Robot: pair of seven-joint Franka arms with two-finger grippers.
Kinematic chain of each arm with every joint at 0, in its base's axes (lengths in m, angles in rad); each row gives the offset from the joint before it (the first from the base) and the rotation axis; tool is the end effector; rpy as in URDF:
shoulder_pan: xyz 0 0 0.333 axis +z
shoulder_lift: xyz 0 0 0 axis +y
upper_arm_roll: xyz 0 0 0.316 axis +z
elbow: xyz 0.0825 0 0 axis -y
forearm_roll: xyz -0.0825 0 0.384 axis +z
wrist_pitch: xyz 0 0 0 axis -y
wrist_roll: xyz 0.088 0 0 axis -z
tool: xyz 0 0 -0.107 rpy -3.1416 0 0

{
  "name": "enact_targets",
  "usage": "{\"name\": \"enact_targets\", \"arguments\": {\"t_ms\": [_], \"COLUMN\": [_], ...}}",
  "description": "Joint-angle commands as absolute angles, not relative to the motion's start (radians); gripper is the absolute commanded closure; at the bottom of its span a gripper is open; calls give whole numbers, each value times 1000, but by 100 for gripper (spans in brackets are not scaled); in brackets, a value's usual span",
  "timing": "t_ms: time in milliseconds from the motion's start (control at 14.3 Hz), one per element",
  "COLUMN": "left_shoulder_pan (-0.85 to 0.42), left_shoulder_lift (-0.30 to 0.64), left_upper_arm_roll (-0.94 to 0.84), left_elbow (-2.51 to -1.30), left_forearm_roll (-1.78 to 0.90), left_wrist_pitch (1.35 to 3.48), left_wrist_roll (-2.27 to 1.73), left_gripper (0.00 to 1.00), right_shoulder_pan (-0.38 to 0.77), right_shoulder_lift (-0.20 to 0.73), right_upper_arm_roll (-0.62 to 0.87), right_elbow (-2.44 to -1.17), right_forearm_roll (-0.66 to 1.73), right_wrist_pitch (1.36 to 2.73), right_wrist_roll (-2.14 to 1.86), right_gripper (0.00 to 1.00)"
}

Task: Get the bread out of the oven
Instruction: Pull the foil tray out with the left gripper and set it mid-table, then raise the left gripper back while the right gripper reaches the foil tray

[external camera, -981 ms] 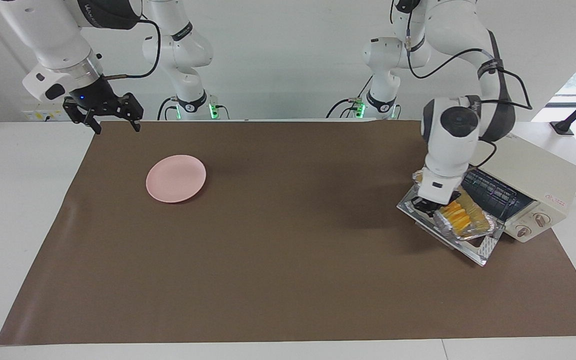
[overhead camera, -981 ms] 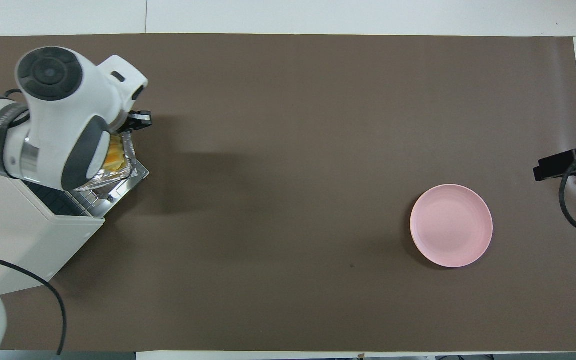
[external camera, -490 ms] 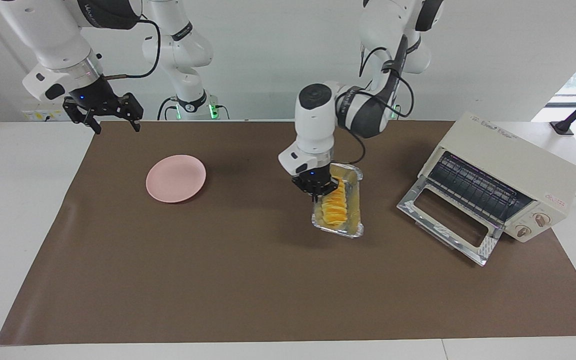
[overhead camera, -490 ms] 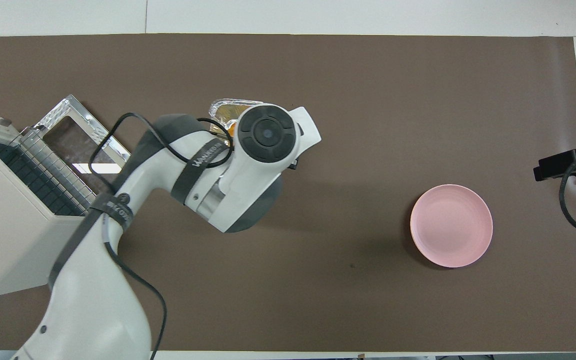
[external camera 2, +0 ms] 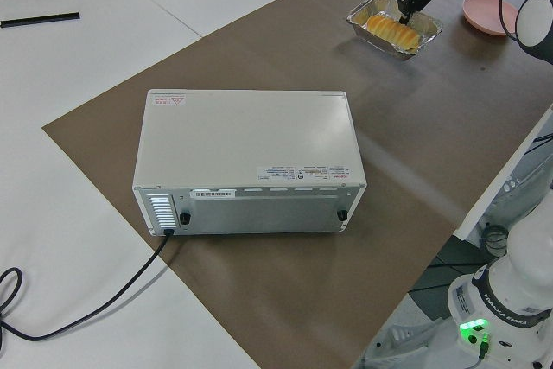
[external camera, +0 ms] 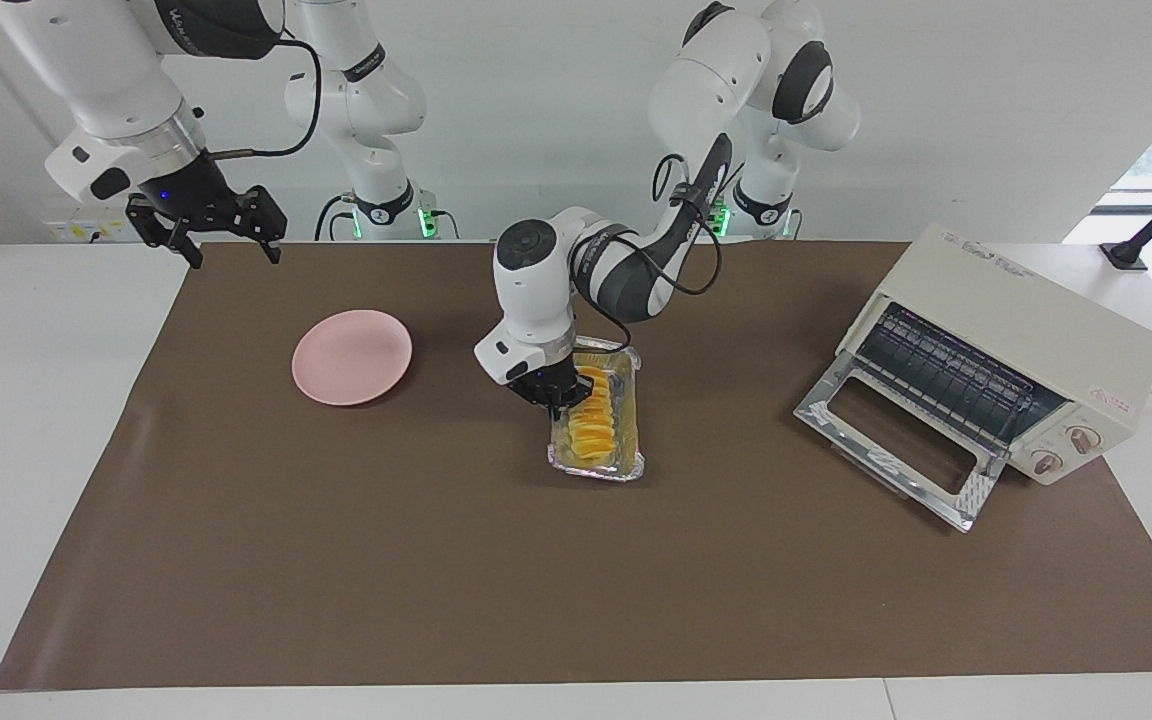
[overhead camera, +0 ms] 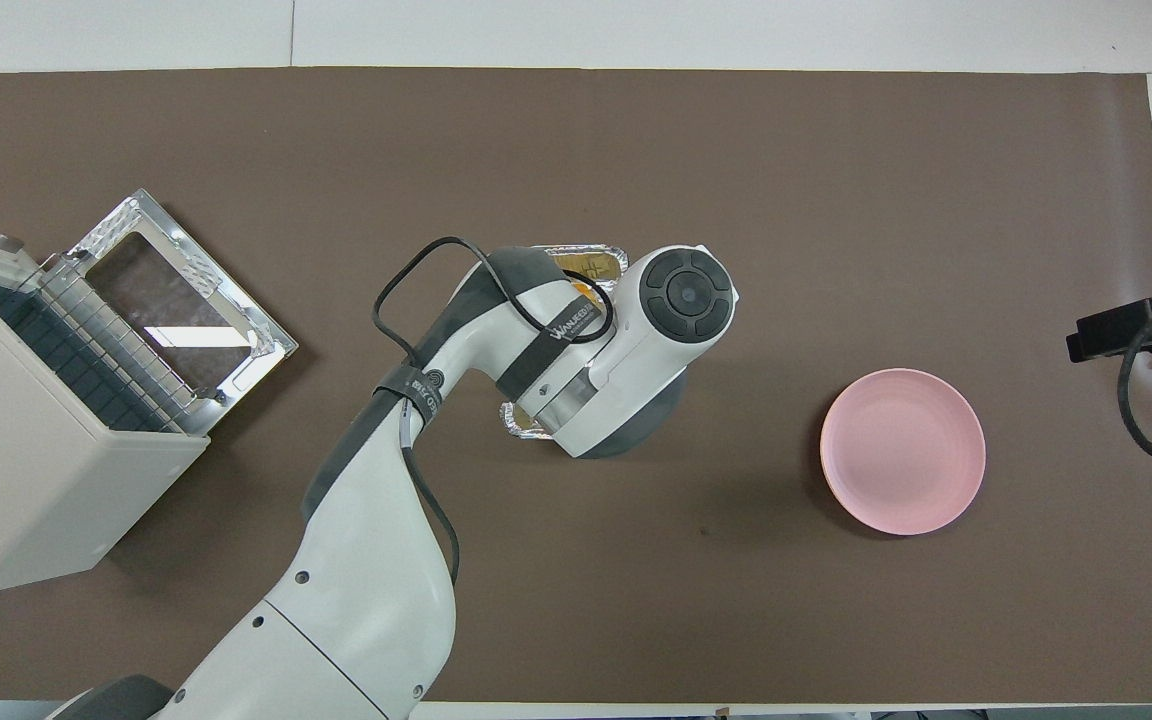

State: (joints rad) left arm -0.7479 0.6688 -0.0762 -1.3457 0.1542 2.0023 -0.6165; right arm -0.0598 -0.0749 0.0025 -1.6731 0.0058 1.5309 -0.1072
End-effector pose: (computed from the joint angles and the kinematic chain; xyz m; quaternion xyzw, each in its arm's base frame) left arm 0.5112 -0.5211 0.3326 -0.9907 0.1279 -0.0267 0.0380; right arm 0.5245 -0.0294 0.6136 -0.9991 -0.0249 0.0333 0.0056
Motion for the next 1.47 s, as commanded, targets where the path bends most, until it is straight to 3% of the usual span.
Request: {"name": "enact_targets", "arguments": {"t_ms": [0, 70, 140, 420, 700, 911, 1051, 1261, 1401], "left_shoulder_pan": [-769, -767, -764, -714, -423, -237, -195, -187, -172], "left_shoulder_lift": [681, 678, 666, 563, 340, 249, 149, -44, -72], "left_upper_arm_roll": [-54, -51, -38, 12, 18, 18, 18, 18, 17], "left_elbow": [-1310, -1307, -1304, -1302, -1313, -1319, -1394, -1647, -1687], "left_forearm_roll": [143, 144, 143, 83, -6, -8, -6, 11, 11], "left_wrist_pitch": [1987, 1987, 1987, 1948, 1724, 1512, 1396, 1426, 1483], "left_wrist_roll": [-641, -643, -641, -635, -577, -360, -243, -235, -189], "left_gripper": [79, 24, 0, 0, 0, 0, 0, 0, 0], "right_shoulder_pan": [-78, -78, -77, -72, -28, 92, 158, 237, 317], "right_shoulder_lift": [-89, -89, -90, -95, -87, -57, 4, 101, 147], "right_upper_arm_roll": [14, 14, 14, 14, 26, 26, 26, 26, 26], "right_elbow": [-1687, -1689, -1690, -1697, -1739, -1746, -1738, -1730, -1730], "right_forearm_roll": [-2, -2, 0, -2, 3, 5, 6, 8, 8], "right_wrist_pitch": [1532, 1532, 1532, 1537, 1627, 1667, 1725, 1837, 1900], "right_wrist_roll": [-95, -94, -94, -92, -22, 147, 244, 346, 479], "right_gripper": [0, 0, 0, 0, 0, 0, 0, 0, 0]}}
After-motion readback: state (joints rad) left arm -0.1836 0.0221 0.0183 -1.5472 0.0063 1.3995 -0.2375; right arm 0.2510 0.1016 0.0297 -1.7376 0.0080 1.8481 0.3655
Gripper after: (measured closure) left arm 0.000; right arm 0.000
